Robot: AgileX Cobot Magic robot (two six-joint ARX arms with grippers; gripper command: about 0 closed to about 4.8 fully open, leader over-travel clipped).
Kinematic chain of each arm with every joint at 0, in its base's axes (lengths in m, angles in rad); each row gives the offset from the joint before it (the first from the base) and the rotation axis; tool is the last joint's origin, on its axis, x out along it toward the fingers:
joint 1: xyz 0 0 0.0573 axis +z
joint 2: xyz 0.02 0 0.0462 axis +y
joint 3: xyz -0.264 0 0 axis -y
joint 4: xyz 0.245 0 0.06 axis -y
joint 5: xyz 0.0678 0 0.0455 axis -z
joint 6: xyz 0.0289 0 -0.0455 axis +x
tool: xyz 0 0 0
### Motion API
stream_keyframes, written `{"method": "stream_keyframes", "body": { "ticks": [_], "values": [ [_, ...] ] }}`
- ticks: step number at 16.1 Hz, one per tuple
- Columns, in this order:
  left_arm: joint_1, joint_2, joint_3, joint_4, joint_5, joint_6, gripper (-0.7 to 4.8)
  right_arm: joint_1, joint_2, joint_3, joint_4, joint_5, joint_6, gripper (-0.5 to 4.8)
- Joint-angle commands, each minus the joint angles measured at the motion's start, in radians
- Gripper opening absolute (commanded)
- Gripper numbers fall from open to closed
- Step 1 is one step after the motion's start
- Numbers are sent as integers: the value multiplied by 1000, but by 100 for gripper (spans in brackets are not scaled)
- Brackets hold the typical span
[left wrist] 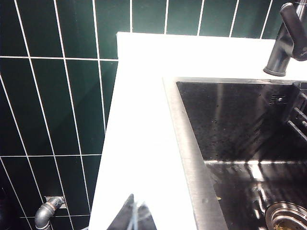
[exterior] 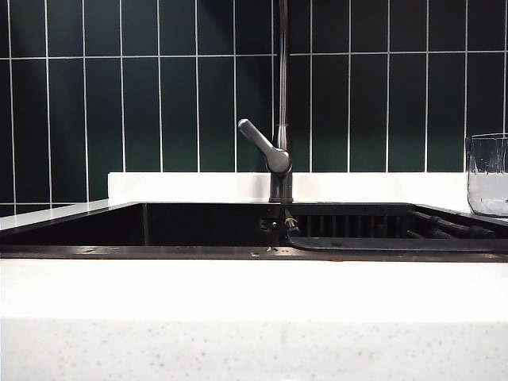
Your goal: Pick up the mug next to the sink, go to the faucet to get some water, pour the water into the sink, and finally put the mug back to its place.
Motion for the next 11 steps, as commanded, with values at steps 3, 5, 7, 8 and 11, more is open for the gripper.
{"method": "stream_keyframes", "body": {
  "ticks": [3, 5, 7, 8, 11],
  "values": [
    [-1, 0, 3, 6, 3, 1, -4, 1, 1, -6, 16, -6, 0, -6],
    [-1, 0, 3, 6, 6, -52, -4, 1, 1, -6, 16, -6, 0, -6],
    [-1, 0, 3, 19, 5, -94, -4, 0, 0, -6, 23, -3, 0, -6],
    [-1, 0, 3, 46, 6, -122, -4, 0, 1, -6, 23, -3, 0, -6],
    [-1, 0, 3, 220, 101, -229, -2, 1, 1, -6, 56, -95, 1, -6]
  ]
}}
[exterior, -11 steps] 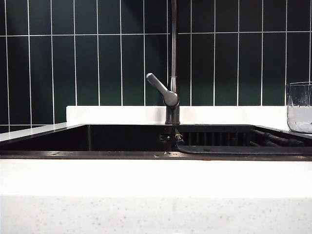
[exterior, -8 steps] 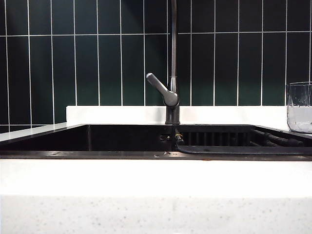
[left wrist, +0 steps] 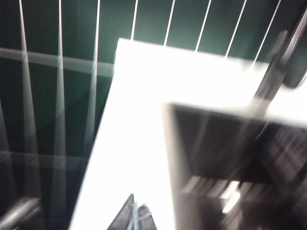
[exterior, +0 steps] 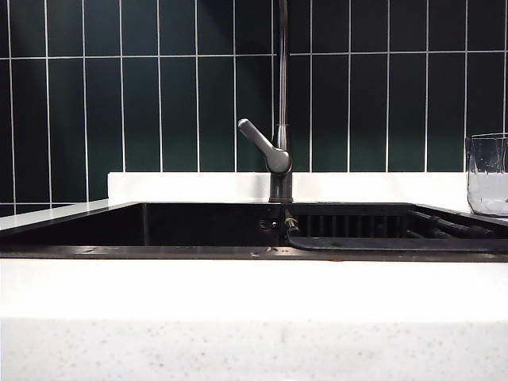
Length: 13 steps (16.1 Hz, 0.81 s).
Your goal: Pick up the mug next to the sink, go to the faucet to get some water, pour the water into the sink, and finally put the mug back to its place.
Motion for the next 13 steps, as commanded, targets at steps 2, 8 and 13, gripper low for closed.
{"method": "stream_keyframes", "body": {
  "ticks": [2, 8, 13],
  "values": [
    [-1, 0, 4, 225, 187, -134, -2, 1, 0, -6, 75, -115, 113, -6],
    [-1, 38, 192, 153, 302, -109, 36, 0, 12, 83, 160, -179, 205, -6],
    [-3, 642, 453, 346, 649, 19, 95, -12, 338, 255, 255, -71, 59, 51]
  ]
}}
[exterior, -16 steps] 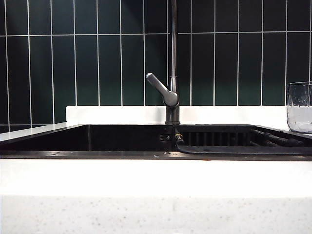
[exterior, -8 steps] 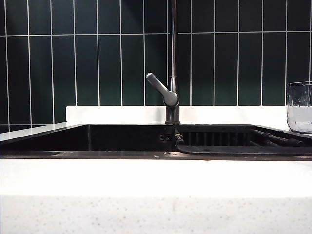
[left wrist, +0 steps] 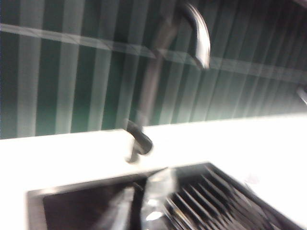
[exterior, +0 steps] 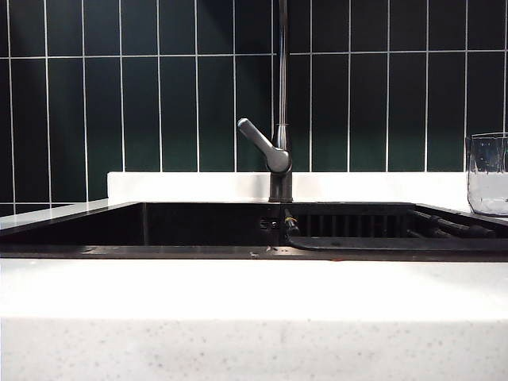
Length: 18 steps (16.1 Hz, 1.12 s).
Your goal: Pick up the mug next to the sink, go to the faucet to get some water, pour the water into the sink, and finally put the mug back to its place.
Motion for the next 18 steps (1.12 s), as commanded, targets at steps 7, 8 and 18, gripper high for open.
{"method": "stream_keyframes", "body": {
  "ticks": [7, 8, 18],
  "values": [
    [-166, 660, 254, 368, 294, 32, 124, -314, 638, 21, 440, -159, 5, 162],
    [-171, 670, 260, 368, 303, 40, 124, -362, 718, 21, 524, -217, 30, 162],
    [-163, 817, 315, 368, 410, 90, 123, -484, 1381, 244, 878, -507, 61, 163]
  ]
}}
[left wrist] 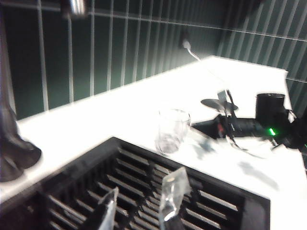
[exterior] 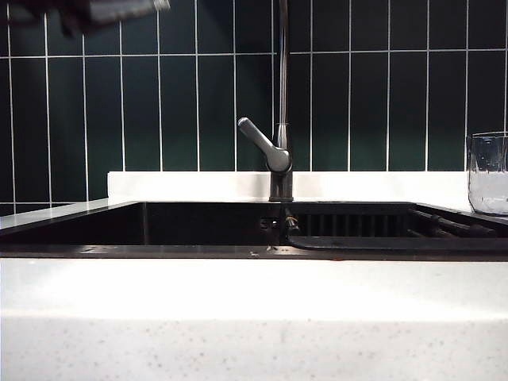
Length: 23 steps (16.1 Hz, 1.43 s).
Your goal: Pick up the mug next to the sink, go to the faucet to get some water, pour the water into the sink, and finally put the mug back to its place.
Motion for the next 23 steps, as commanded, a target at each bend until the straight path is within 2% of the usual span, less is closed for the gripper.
{"method": "stream_keyframes", "body": {
  "ticks": [1, 5, 15, 17, 18, 20, 23],
  "values": [
    [1, 83, 41, 8, 39, -4, 123, -1, 48, 71, 44, -13, -6, 175],
    [1, 121, 58, 51, 33, -4, 123, -1, 98, 153, 41, -54, -26, 181],
    [0, 120, 59, 67, 19, -11, 122, 43, 191, 206, 47, -42, -53, 178],
    [0, 120, 59, 67, 19, -11, 122, 43, 197, 206, 65, -42, -53, 152],
    [0, 120, 59, 67, 19, -12, 122, 43, 197, 206, 66, -41, -53, 88],
    [0, 120, 59, 67, 19, -12, 122, 43, 197, 206, 65, -42, -53, 8],
    [0, 120, 59, 67, 19, -12, 122, 43, 197, 206, 65, -38, -52, 7]
  ]
}}
